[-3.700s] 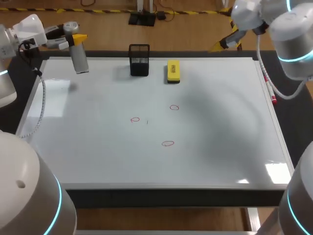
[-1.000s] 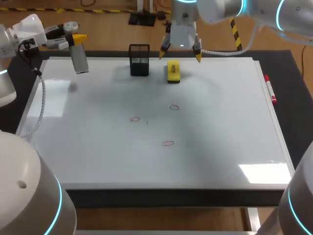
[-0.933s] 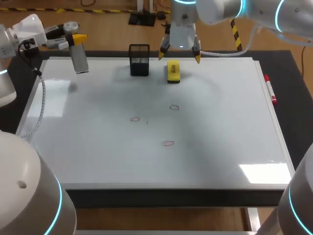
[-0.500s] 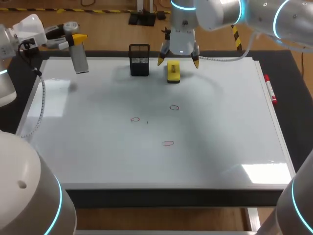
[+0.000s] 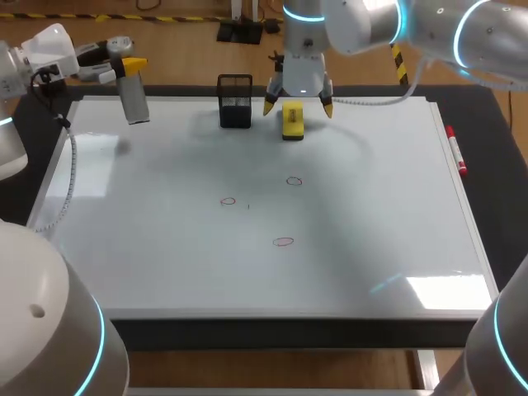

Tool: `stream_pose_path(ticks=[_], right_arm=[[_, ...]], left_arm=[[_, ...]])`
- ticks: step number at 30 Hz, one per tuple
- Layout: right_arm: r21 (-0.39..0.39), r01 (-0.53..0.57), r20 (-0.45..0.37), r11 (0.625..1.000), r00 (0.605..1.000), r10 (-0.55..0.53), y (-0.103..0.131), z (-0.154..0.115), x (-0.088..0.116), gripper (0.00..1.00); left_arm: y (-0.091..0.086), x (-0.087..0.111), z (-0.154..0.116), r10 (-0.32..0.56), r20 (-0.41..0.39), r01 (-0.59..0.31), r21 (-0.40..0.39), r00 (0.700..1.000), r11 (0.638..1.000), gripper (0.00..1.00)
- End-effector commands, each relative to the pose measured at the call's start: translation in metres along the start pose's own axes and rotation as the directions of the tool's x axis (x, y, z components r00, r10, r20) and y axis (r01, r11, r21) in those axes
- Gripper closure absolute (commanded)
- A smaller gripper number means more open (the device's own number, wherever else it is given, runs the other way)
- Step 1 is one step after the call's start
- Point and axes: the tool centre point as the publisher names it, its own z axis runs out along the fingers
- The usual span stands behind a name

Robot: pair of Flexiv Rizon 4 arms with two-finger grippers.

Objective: Pick up the inspection probe, press it on each red-marked spot on the whiteboard one by one, put down the probe, pick up the eraser, and wipe off all the red marks.

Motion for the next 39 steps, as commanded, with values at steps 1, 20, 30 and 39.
stream_pose_path(ticks=[1,20,30,39], right_arm=[[-0.004,0.012,-0.010,1.000,1.000,-0.012,-0.002,-0.003,-0.003,0.00],[-0.009,-0.010,0.007,1.000,1.000,0.010,0.008,-0.018,0.006,1.00],[0.031,-0.084,0.029,0.996,0.996,0.083,0.020,-0.044,0.049,1.00],[0.064,-0.186,0.021,0.980,0.982,0.185,0.039,-0.060,0.102,1.00]], left_arm=[[-0.001,0.000,0.000,0.001,0.001,-0.001,0.001,1.000,1.000,1.00],[-0.001,0.000,0.000,0.001,0.001,-0.001,0.001,1.000,1.000,1.00],[-0.001,0.000,0.000,0.001,0.001,-0.001,0.001,1.000,1.000,1.00],[-0.001,0.000,0.000,0.001,0.001,-0.001,0.001,1.000,1.000,1.00]])
